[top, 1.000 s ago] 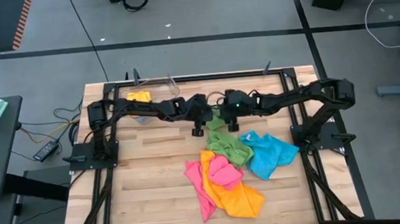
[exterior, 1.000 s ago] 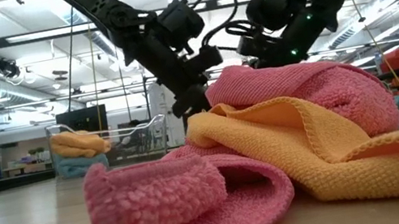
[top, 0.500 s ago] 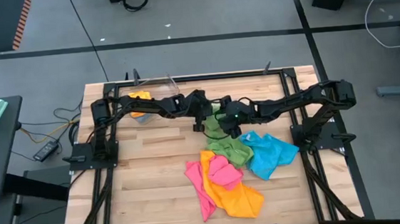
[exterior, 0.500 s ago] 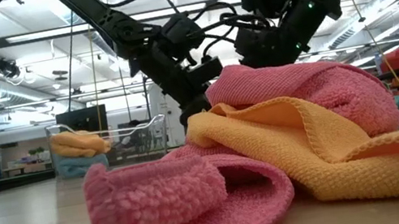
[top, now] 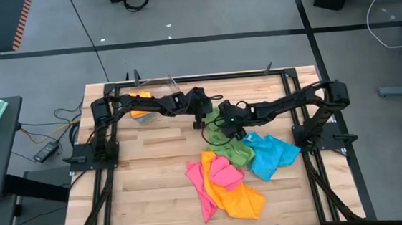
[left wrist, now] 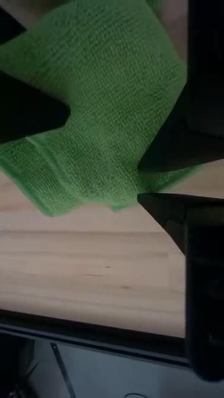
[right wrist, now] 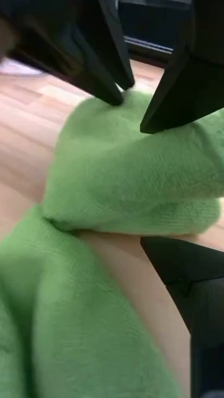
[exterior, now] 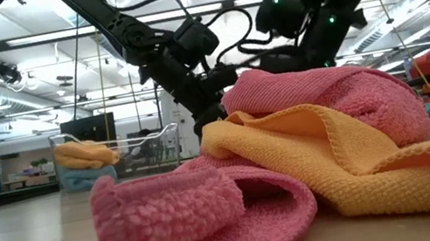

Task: Fold microfiber towels
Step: Put the left green microfiber towel into the transparent bin

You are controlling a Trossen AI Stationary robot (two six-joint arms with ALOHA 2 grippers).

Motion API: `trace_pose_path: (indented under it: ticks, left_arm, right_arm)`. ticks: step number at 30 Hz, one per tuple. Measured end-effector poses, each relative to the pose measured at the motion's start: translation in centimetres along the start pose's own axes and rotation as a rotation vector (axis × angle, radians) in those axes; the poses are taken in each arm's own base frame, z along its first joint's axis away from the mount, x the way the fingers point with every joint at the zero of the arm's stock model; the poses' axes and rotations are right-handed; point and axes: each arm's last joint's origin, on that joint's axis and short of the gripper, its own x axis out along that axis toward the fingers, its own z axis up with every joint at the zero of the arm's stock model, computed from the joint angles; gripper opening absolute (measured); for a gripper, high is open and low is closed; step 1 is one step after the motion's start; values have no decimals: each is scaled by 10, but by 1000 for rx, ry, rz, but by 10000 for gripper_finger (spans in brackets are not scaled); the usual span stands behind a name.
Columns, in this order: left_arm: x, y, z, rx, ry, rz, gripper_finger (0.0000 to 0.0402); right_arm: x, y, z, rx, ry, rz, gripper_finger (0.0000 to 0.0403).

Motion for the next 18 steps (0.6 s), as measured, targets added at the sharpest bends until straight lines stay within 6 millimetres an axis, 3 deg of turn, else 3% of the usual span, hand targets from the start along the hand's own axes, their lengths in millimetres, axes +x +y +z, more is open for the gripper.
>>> trace_pose_path:
  ticks: [13,18]
  left_arm:
    - [0,0,0,-6,0,-1,67]
    - [-2,-1,-2,-6,23,-14,68]
  right_arm:
    - [25,7,-6,-130,113,-26,291]
    - [28,6,-8,-124,114,-30,256]
